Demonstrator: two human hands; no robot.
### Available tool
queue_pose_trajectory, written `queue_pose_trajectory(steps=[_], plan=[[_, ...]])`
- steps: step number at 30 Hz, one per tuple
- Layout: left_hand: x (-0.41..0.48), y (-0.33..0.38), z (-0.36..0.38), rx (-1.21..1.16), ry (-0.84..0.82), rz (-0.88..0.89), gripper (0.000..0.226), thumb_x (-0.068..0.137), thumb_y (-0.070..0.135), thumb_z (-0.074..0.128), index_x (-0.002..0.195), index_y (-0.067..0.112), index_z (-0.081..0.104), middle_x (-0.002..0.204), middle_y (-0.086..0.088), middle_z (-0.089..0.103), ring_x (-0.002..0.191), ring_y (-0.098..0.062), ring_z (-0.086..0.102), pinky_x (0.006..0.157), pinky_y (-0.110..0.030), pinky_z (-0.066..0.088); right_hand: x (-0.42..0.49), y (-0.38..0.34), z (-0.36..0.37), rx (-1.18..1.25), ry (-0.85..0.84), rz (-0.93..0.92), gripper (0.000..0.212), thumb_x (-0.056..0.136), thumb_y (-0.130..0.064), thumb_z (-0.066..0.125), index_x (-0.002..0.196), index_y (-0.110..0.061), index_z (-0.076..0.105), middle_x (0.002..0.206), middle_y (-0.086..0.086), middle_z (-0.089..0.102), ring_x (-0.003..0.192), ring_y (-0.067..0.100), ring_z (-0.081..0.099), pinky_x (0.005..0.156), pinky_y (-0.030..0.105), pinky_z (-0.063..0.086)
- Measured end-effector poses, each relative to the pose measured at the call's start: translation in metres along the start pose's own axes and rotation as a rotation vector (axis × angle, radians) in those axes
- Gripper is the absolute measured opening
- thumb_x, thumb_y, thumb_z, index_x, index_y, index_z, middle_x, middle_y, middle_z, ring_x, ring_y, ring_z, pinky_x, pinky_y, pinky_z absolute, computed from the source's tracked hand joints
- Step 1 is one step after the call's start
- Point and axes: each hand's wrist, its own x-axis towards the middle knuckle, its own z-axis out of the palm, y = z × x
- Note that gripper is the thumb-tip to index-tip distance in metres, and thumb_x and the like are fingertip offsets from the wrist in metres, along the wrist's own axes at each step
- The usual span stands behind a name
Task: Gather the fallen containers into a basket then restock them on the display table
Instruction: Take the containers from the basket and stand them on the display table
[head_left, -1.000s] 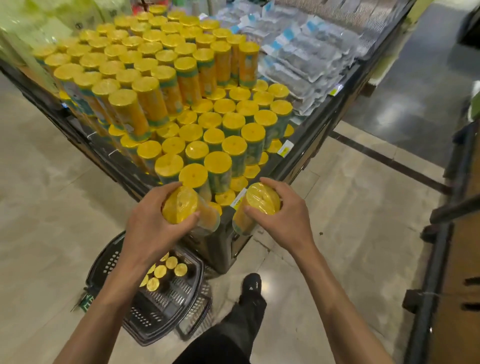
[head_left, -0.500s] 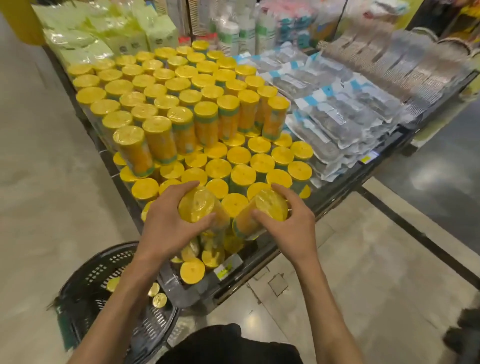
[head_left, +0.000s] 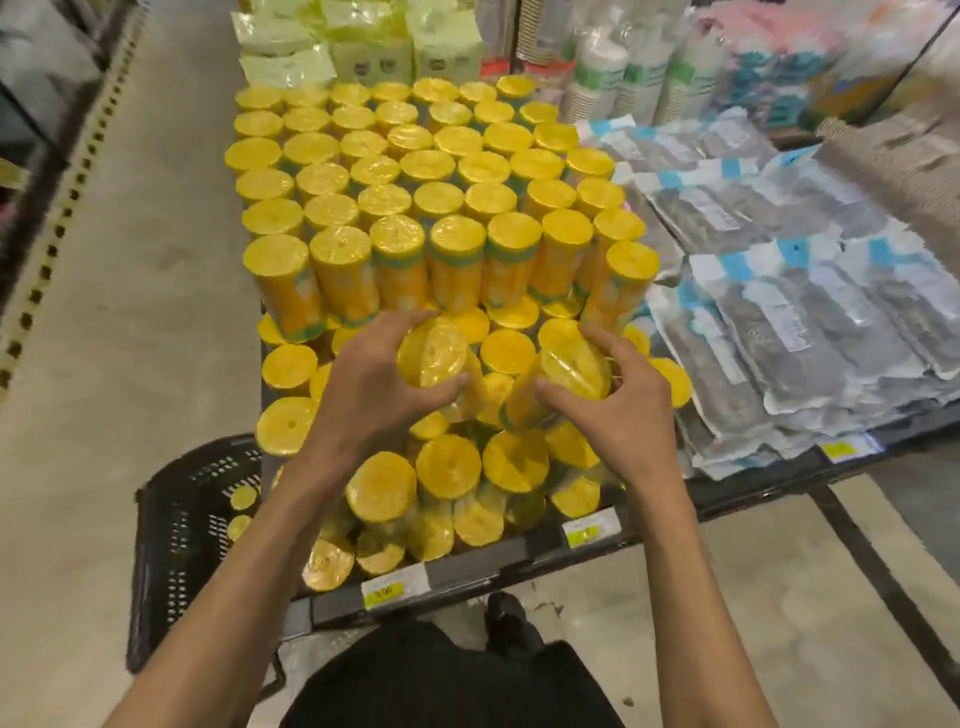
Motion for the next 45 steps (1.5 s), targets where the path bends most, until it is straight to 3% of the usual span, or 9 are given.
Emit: queue_pose_trajectory(steps=[3,8,12,21,24,31,37,45], plan=[[0.022,0.011,0.016,0.057,-0.002,-0.032,0.072,0.073,0.045,0.082,0.132,0.012,0.057,0.129,-0.005,0.061,0.119,-0.019,0.055,0.095,-0.023,0.04,0.041,0.008,-0.018,-0.049,-0.094,-0.059,0.077,0.069,-0.049,0.084,0.137,-0.028,0.055,0.136,-0.01,0.057,0.124,0.007,0.052,0.102,0.035,0.047],[0.055,0.028,0.043,0.115,-0.027,-0.096,0.072,0.071,0.042,0.085,0.13,0.014,0.057,0.128,-0.004,0.06,0.118,-0.02,0.054,0.092,-0.024,0.037,0.105,0.021,-0.038,-0.177,-0.259,-0.226,0.072,0.069,-0.047,0.085,0.131,-0.023,0.059,0.127,-0.004,0.056,0.117,0.012,0.052,0.093,0.025,0.042],[0.078,0.036,0.061,0.121,-0.083,-0.179,0.074,0.07,0.045,0.085,0.133,0.019,0.055,0.133,-0.001,0.057,0.122,-0.02,0.052,0.099,-0.033,0.042,0.145,0.024,-0.044,-0.276,-0.359,-0.352,0.069,0.066,-0.046,0.087,0.125,-0.023,0.06,0.12,-0.001,0.055,0.11,0.008,0.049,0.082,0.017,0.032],[0.12,0.05,0.082,0.22,-0.136,-0.223,0.078,0.07,0.051,0.083,0.136,0.021,0.052,0.133,-0.001,0.049,0.123,-0.018,0.047,0.098,-0.028,0.038,0.212,0.021,-0.04,-0.503,-0.581,-0.507,0.077,0.066,-0.051,0.085,0.13,-0.018,0.059,0.125,0.006,0.057,0.116,0.022,0.052,0.083,0.031,0.04],[0.127,0.051,0.087,0.224,-0.138,-0.235,0.079,0.07,0.051,0.083,0.137,0.022,0.052,0.128,-0.002,0.045,0.12,-0.019,0.046,0.096,-0.028,0.038,0.221,0.027,-0.034,-0.504,-0.598,-0.528,0.075,0.063,-0.057,0.084,0.125,-0.02,0.064,0.12,0.004,0.061,0.11,0.021,0.056,0.076,0.031,0.043],[0.135,0.049,0.097,0.217,-0.125,-0.23,0.08,0.072,0.049,0.082,0.14,0.021,0.05,0.125,0.0,0.044,0.117,-0.017,0.047,0.091,-0.027,0.04,0.226,0.035,-0.022,-0.62,-0.589,-0.563,0.078,0.061,-0.068,0.078,0.126,-0.028,0.061,0.119,0.0,0.059,0.112,0.024,0.055,0.089,0.044,0.044],[0.138,0.049,0.106,0.215,-0.125,-0.203,0.08,0.074,0.046,0.081,0.143,0.02,0.048,0.129,-0.001,0.044,0.12,-0.016,0.046,0.093,-0.024,0.039,0.227,0.034,-0.02,-0.644,-0.573,-0.53,0.083,0.063,-0.062,0.081,0.132,-0.022,0.057,0.126,0.003,0.057,0.118,0.025,0.053,0.096,0.047,0.043],[0.138,0.043,0.115,0.214,-0.073,-0.167,0.077,0.078,0.044,0.079,0.143,0.017,0.048,0.138,-0.002,0.046,0.126,-0.017,0.045,0.096,-0.022,0.036,0.223,0.039,-0.023,-0.578,-0.52,-0.473,0.083,0.063,-0.057,0.084,0.131,-0.018,0.056,0.127,0.005,0.047,0.113,0.027,0.053,0.091,0.047,0.048]])
